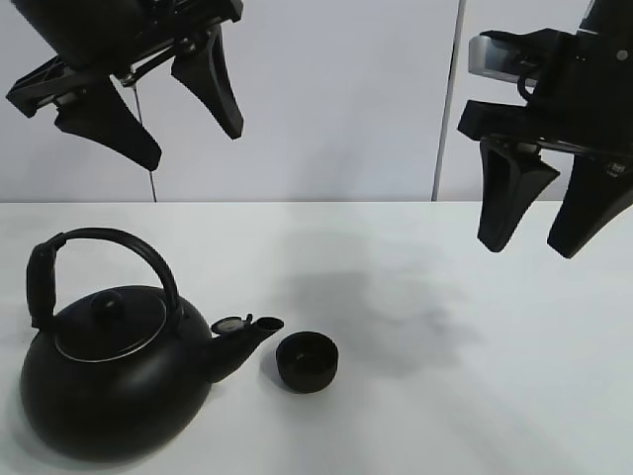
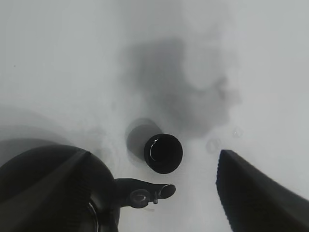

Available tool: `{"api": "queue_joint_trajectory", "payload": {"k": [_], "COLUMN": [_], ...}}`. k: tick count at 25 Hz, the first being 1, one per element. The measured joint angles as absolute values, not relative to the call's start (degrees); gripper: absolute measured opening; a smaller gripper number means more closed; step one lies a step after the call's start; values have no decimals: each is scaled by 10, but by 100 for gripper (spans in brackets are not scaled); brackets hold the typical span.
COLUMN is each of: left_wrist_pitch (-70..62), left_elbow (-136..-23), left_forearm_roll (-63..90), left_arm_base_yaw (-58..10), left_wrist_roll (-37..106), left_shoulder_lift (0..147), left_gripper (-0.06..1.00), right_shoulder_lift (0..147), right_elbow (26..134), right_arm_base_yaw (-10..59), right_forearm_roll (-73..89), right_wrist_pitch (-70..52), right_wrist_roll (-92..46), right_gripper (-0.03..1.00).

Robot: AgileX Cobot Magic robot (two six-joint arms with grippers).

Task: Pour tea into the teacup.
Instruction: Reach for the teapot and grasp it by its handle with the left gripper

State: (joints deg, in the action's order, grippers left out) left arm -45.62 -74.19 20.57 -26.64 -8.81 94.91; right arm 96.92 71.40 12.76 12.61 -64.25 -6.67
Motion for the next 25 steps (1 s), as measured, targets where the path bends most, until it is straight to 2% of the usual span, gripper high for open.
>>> {"api": "queue_joint_trajectory", "payload": {"k": [25], "left_wrist_pitch": [-467], "left_elbow": [-742], "left_forearm_roll": [184], "left_arm_base_yaw": [-266], "left_wrist_roll": [-97], "left_shoulder_lift": [949], "left_gripper": [52], "right_shoulder_lift": [969], "right_elbow": [714], "right_arm_base_yaw": [128], "right_forearm_roll": [126], "right_wrist_pitch": [-645], "right_wrist_roll": [-67], "right_gripper": [44]}}
